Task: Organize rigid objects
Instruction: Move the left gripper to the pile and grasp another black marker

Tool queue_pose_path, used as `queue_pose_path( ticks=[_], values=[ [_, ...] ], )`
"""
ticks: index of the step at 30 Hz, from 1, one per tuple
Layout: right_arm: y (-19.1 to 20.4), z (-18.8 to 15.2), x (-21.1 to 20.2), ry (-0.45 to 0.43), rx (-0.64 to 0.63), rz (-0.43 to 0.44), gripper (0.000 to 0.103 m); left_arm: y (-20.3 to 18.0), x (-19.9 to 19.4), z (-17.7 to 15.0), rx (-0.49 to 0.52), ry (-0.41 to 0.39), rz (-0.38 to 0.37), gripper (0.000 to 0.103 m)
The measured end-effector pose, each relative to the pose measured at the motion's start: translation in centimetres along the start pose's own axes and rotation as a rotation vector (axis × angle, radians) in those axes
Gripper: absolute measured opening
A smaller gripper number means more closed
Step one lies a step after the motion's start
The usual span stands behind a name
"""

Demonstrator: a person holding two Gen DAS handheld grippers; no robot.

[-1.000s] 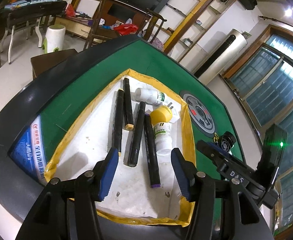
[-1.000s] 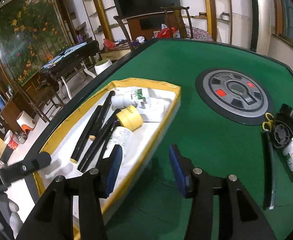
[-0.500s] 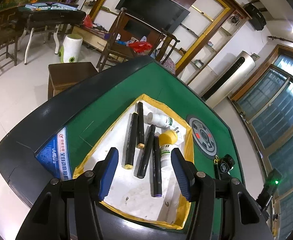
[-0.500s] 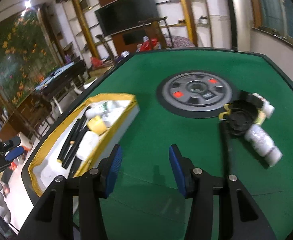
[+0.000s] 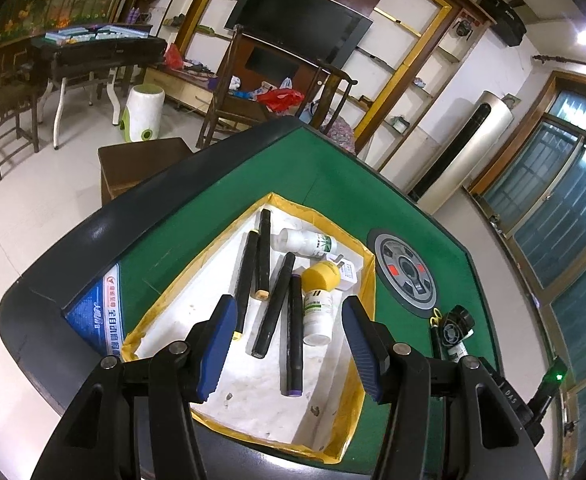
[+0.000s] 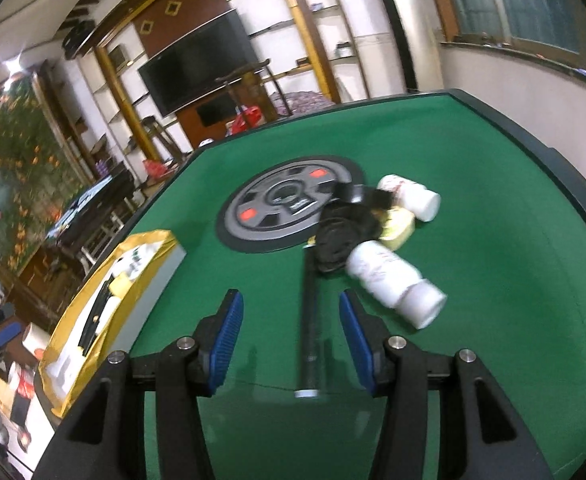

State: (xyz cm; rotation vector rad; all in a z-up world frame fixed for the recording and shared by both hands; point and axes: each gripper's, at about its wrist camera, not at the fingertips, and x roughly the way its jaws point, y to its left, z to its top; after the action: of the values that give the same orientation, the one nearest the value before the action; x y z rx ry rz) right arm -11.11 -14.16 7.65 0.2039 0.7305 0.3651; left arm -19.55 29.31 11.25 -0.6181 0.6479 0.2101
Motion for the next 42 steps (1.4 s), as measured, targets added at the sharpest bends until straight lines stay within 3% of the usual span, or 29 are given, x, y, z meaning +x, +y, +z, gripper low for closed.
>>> queue_pose_path(
  ticks=[16,21,27,34,42],
  values=[
    [-8.6,3.7,-0.3,-0.137,0.112,-0.096,0.049,-4.2,2.0,0.1,0.052,0.016,0.067,0.058],
    [-10.3,3.6,0.2,-0.119,0.164,-0.081,0.05,-5.9,3.7,0.4,0.074,0.025,0.075,0.058],
    [-9.5,3.3,0.4,-0.107,0.114,-0.101,0.055,-12.0,8.1,-2.1,0.21,0.147,-0.002,0.058],
    [-9.6,3.3,0.3,-0.114,0.107,-0.131,0.055,-21.2,14.1,-8.5,0.441,0.316,-0.092,0.057],
    [-10.2,3.3,0.7,-0.102,0.118,-0.147,0.055,-26.8,17.9,-12.9,0.576,0.399,-0.083,0.057]
  ],
)
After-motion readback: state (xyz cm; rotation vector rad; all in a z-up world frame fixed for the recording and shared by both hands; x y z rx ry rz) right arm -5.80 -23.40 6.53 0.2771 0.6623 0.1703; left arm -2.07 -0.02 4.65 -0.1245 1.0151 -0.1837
